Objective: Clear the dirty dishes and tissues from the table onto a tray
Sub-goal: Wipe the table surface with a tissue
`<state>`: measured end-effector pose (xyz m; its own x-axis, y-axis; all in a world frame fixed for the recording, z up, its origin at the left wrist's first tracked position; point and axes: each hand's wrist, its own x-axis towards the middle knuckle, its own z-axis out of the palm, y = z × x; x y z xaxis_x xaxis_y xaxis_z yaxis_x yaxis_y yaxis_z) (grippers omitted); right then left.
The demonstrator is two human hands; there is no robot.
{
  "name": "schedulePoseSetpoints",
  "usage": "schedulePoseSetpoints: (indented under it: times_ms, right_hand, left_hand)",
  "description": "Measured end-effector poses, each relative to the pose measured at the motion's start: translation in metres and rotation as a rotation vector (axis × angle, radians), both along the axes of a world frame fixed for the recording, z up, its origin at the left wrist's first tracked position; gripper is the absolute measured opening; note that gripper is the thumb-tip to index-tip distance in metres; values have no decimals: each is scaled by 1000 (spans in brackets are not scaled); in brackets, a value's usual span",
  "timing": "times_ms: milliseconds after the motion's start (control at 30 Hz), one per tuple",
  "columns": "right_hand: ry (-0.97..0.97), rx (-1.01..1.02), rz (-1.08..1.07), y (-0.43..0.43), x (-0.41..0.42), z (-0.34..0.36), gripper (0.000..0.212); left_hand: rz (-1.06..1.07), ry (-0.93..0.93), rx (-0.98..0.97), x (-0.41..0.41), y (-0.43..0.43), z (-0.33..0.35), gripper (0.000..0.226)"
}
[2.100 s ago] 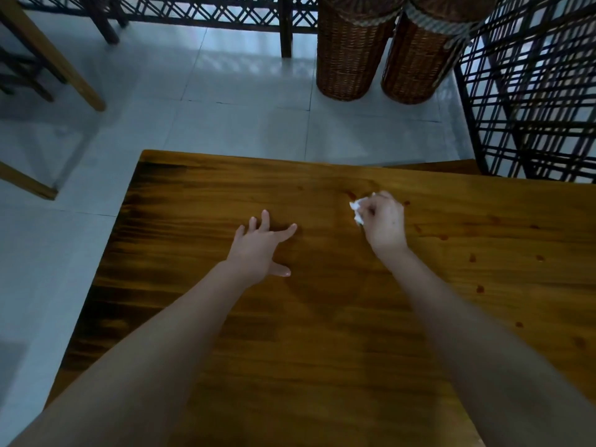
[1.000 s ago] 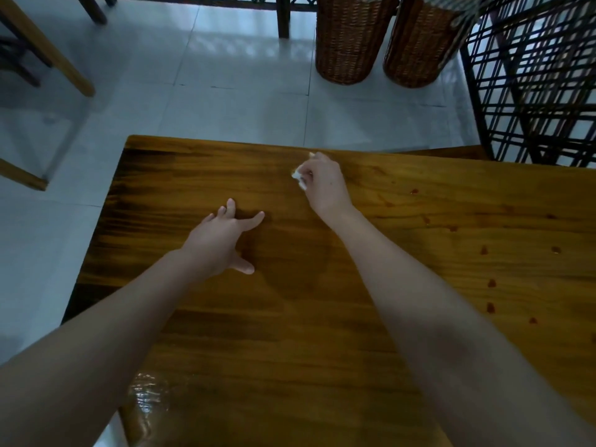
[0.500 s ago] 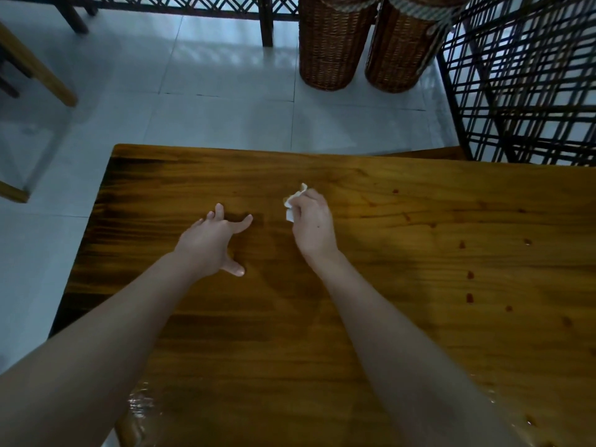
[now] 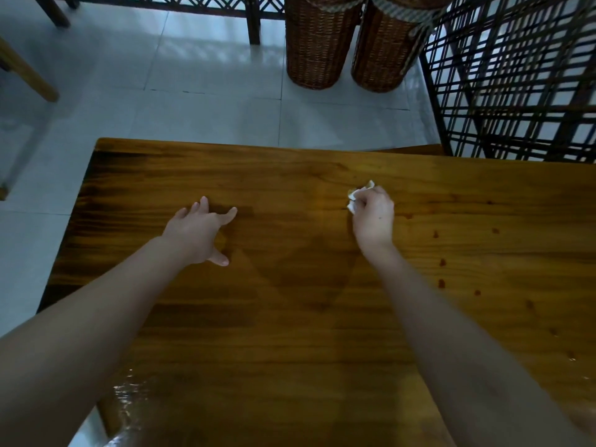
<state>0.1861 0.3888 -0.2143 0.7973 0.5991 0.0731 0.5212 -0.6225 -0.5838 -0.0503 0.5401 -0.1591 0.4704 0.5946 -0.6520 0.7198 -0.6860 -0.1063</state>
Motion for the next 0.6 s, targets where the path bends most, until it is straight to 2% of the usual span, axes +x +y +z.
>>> schedulePoseSetpoints:
  times_ms: [100, 200, 267, 400, 600]
  right_hand:
    - [-47, -46, 116, -4, -26, -4, 24]
    - [-62, -60, 271, -13, -30, -3, 22]
    - [-23, -36, 302, -15, -22, 2, 21]
    - [36, 35, 109, -24, 14, 5, 22]
    - [-1, -10, -165, -21, 76, 4, 17]
  left_hand:
    - [-74, -11, 45, 7, -14, 1, 110]
    - [-157, -130, -34, 30, -40, 1, 111]
    - [-226, -184, -63, 51, -58, -2, 109]
    - [-265, -135, -68, 79, -76, -14, 109]
    - [-234, -77, -99, 87, -74, -25, 112]
